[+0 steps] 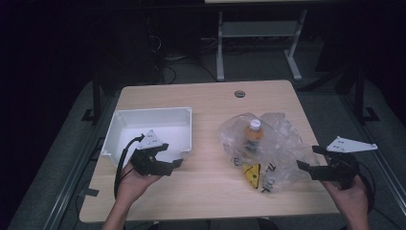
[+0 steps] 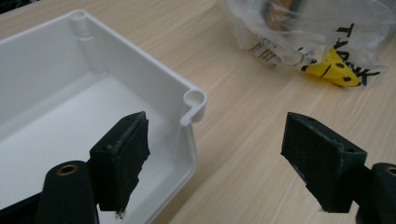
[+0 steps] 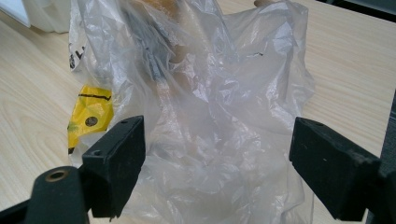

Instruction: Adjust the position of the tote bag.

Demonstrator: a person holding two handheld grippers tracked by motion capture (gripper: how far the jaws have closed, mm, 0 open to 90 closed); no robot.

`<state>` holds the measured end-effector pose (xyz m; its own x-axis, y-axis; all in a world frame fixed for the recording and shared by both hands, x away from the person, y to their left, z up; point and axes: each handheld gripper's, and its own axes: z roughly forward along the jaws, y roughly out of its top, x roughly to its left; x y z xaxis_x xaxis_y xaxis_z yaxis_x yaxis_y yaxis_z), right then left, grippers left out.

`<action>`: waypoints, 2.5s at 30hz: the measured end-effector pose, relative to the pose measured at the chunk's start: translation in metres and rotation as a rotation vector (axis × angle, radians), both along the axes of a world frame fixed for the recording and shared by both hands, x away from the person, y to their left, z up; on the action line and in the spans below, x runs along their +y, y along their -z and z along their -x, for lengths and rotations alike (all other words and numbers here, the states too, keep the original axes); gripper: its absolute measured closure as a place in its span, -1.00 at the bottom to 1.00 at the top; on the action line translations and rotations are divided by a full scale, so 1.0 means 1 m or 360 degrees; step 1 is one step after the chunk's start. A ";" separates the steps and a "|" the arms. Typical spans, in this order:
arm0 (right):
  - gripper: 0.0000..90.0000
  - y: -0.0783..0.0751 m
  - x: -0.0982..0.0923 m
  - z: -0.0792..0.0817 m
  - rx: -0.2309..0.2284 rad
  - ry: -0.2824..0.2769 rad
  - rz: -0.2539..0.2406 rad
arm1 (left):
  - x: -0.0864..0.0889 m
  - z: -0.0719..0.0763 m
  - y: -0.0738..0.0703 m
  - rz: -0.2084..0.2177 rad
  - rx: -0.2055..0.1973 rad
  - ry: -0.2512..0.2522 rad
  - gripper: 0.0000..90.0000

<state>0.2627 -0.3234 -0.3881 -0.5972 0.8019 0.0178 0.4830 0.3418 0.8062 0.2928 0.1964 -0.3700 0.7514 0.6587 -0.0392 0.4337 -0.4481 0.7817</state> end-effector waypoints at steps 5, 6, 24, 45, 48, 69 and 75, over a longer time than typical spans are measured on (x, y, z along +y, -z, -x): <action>-0.60 -0.001 -0.002 0.002 -0.0004 0.0007 -0.0008 | -0.012 -0.004 -0.006 -0.0018 -0.0006 0.0036 -0.50; -0.60 -0.001 -0.002 0.002 -0.0004 0.0007 -0.0008 | -0.014 -0.006 -0.007 -0.0027 -0.0002 0.0052 -0.50; -0.59 -0.003 -0.002 0.005 -0.0021 0.0004 0.0005 | -0.052 -0.026 -0.021 -0.0016 0.0013 0.0189 -0.48; -0.55 -0.003 0.001 0.004 -0.0019 -0.0024 0.0027 | -0.105 -0.041 -0.040 -0.0106 0.0019 0.0354 -0.47; -0.55 -0.003 0.001 0.005 -0.0018 -0.0021 0.0013 | -0.110 -0.044 -0.042 -0.0109 0.0025 0.0374 -0.47; -0.54 -0.006 0.001 0.006 -0.0040 -0.0032 0.0024 | -0.160 -0.063 -0.042 -0.0112 0.0060 0.0475 -0.38; -0.53 -0.006 0.002 0.007 -0.0037 -0.0035 0.0030 | -0.173 -0.070 -0.038 -0.0123 0.0070 0.0501 -0.34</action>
<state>0.2559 -0.3219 -0.3824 -0.6147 0.7886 -0.0114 0.4562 0.3673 0.8105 0.3627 0.0233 -0.3321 0.9174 0.3963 -0.0350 0.2968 -0.6231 0.7236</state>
